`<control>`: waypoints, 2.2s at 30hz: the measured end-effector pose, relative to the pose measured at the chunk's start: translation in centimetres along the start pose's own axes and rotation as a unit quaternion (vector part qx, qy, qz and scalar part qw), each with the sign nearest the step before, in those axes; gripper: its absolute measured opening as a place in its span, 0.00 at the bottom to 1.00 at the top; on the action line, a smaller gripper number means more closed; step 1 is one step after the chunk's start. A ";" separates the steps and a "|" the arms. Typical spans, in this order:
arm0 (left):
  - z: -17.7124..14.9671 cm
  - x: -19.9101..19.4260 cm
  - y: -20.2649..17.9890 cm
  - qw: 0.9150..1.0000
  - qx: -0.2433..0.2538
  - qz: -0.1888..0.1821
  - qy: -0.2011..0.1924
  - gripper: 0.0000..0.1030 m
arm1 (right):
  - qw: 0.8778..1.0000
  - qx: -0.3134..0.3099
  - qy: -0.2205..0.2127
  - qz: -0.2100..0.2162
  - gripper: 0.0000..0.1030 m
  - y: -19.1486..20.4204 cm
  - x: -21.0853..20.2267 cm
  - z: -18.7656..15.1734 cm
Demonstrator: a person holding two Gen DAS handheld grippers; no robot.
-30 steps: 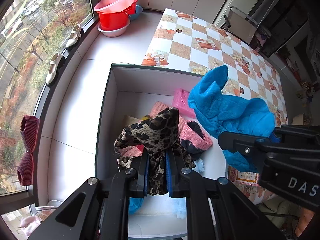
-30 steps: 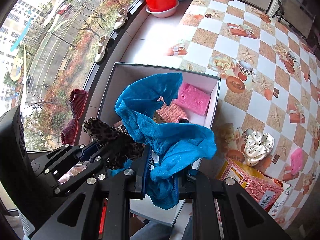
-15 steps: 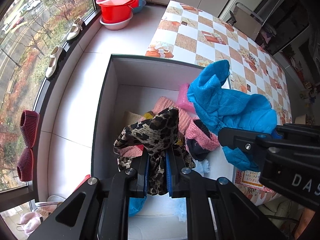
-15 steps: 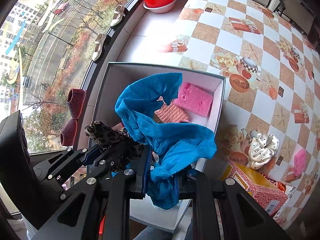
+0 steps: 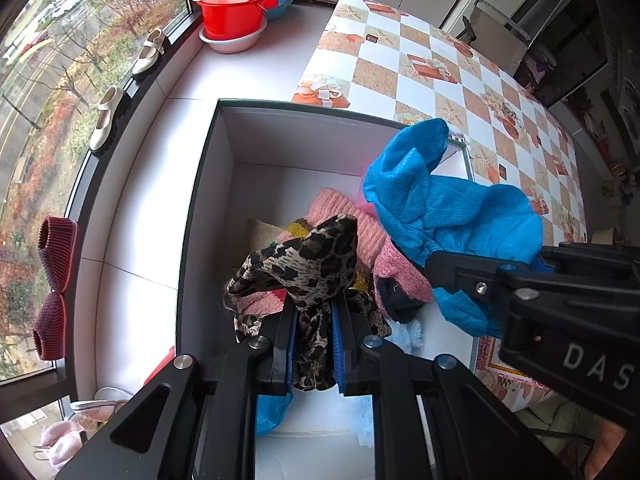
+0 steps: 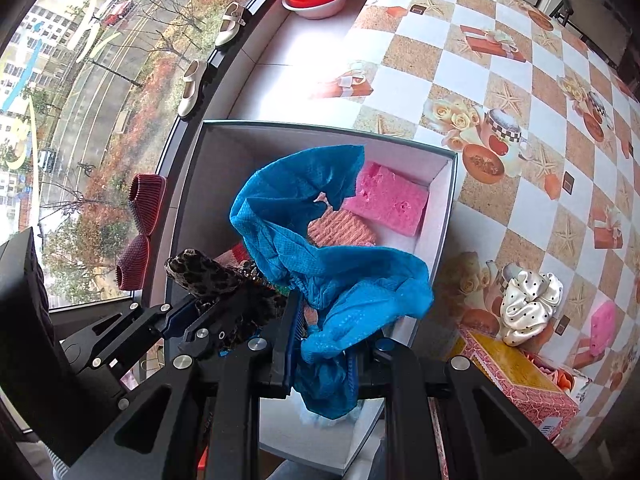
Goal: Organize soft objects
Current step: 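Lower the blue cloth and leopard scrunchie into the white box and open both tools, then move both tools back toward the polka-dot scrunchie and pink sponge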
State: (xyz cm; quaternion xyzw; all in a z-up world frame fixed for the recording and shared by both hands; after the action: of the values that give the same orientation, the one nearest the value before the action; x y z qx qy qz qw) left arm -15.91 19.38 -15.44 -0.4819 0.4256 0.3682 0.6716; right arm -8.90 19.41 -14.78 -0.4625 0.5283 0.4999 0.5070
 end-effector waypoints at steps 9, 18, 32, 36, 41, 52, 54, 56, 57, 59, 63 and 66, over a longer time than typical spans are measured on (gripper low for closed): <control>0.3 -0.7 -0.4 1.000 0.006 0.017 -0.012 0.80 | 1.000 -0.008 -0.001 -0.004 0.47 -0.1 0.1 -0.1; 0.3 -1.3 -0.5 0.999 -0.023 -0.002 -0.022 1.00 | 0.999 0.016 -0.028 0.005 1.00 -1.4 -1.8 0.5; -0.5 -3.8 -1.7 0.999 -0.039 -0.016 -0.011 1.00 | 0.997 0.053 -0.042 0.043 1.00 -2.8 -5.1 0.2; -0.5 -4.5 -3.3 0.999 -0.026 -0.027 -0.006 1.00 | 0.994 0.076 -0.050 0.063 0.99 -4.4 -6.9 -0.1; 0.2 -5.0 -6.7 0.999 0.003 -0.044 0.001 1.00 | 0.988 0.115 -0.062 0.078 0.99 -8.0 -9.2 -1.2; 2.0 -1.4 -18.0 0.991 0.093 -0.078 0.060 1.00 | 0.963 0.250 -0.062 0.073 0.99 -22.3 -10.0 -6.6; 2.0 0.0 -19.9 0.988 0.107 -0.077 0.080 1.00 | 0.957 0.277 -0.054 0.064 0.99 -25.3 -9.1 -7.8; 1.9 1.9 -21.6 0.985 0.117 -0.073 0.105 1.00 | 0.952 0.297 -0.045 0.055 0.99 -27.8 -8.1 -9.0; 1.8 3.0 -22.4 0.983 0.118 -0.071 0.120 1.00 | 0.949 0.308 -0.039 0.051 0.99 -29.3 -7.4 -9.6; 1.6 5.1 -23.7 0.980 0.112 -0.070 0.148 1.00 | 0.944 0.325 -0.027 0.042 0.99 -31.5 -5.9 -10.7; 1.5 9.2 -25.5 0.975 0.089 -0.052 0.195 1.00 | 0.937 0.348 -0.002 0.030 0.99 -35.2 -2.5 -12.8; 1.6 12.1 -26.0 0.970 0.075 -0.031 0.228 1.00 | 0.940 0.341 0.009 0.009 0.99 -37.1 -0.2 -13.4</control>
State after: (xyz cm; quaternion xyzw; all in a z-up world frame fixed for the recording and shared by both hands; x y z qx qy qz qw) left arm 12.41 15.02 -17.73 -0.5142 0.5789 0.1947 0.6021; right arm 27.06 3.35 -16.94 -0.2619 0.6754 0.2902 0.6253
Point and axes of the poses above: each gripper's, at about its wrist camera, not at the fingertips, and x roughly the way its jaws point, y to its left, z to its top, the point moved 10 cm from there along x, roughly the way its jaws point, and after that the axes turned 12 degrees about -z, right-handed, at the moved point
